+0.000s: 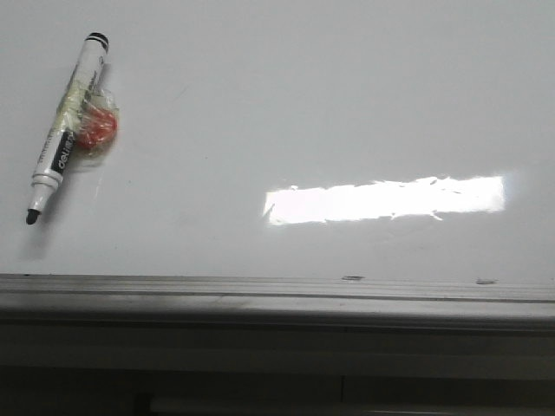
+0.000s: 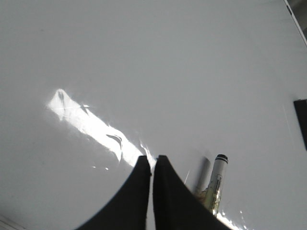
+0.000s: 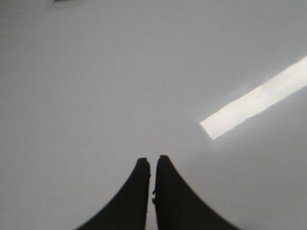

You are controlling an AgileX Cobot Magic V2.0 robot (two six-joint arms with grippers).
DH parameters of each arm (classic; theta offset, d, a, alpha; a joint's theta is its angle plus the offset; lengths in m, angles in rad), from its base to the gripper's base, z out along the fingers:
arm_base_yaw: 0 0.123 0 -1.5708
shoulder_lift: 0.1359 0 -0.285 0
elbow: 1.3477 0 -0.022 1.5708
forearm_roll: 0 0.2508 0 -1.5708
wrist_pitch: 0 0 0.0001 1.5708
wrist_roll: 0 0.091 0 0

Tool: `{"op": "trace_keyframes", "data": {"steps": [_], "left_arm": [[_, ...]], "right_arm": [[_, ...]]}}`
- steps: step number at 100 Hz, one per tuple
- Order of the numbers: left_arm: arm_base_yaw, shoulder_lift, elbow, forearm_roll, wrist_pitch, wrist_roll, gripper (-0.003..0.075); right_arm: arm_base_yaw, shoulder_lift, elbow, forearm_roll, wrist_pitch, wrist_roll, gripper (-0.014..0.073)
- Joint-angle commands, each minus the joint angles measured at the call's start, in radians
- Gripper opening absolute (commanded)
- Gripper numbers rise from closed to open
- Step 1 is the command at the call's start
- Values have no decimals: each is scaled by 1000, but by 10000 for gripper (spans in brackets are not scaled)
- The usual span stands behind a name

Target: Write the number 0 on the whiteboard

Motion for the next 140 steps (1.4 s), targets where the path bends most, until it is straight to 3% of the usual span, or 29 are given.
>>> {"op": "trace_keyframes", "data": {"steps": [1, 14, 29, 42, 53, 58, 73, 90, 99, 116, 129, 140], "left_arm": [[2, -29, 30, -75, -44, -6, -20], [2, -29, 4, -128, -25, 1, -19], [2, 28, -152, 158, 241, 179, 8], [2, 171, -346, 409, 479, 234, 188], [2, 317, -473, 538, 594, 234, 367], [2, 379, -521, 582, 632, 234, 407], [-30, 568, -654, 831, 736, 215, 378], [-226, 713, -755, 1106, 797, 120, 325], [-324, 777, -772, 1236, 829, -39, 325], [-436, 834, -769, 1229, 695, -399, 328], [-458, 875, -765, 1168, 566, -440, 326], [-458, 923, -765, 1109, 538, -440, 323]], "right_arm": [[-4, -19, -60, 5, -28, 0, -18], [-4, -12, -157, -48, 96, -37, 6], [-4, 52, -298, -78, 288, -219, 180], [-4, 162, -386, -79, 382, -331, 321], [-4, 246, -416, -79, 364, -343, 324], [-4, 283, -422, -79, 359, -343, 324], [-4, 333, -422, -75, 359, -343, 324], [-4, 334, -422, -73, 377, -343, 320], [-4, 335, -422, -73, 379, -343, 320], [-4, 335, -422, -73, 379, -343, 320], [-4, 335, -422, -73, 379, -343, 320], [-4, 335, -422, -73, 381, -343, 320]]}}
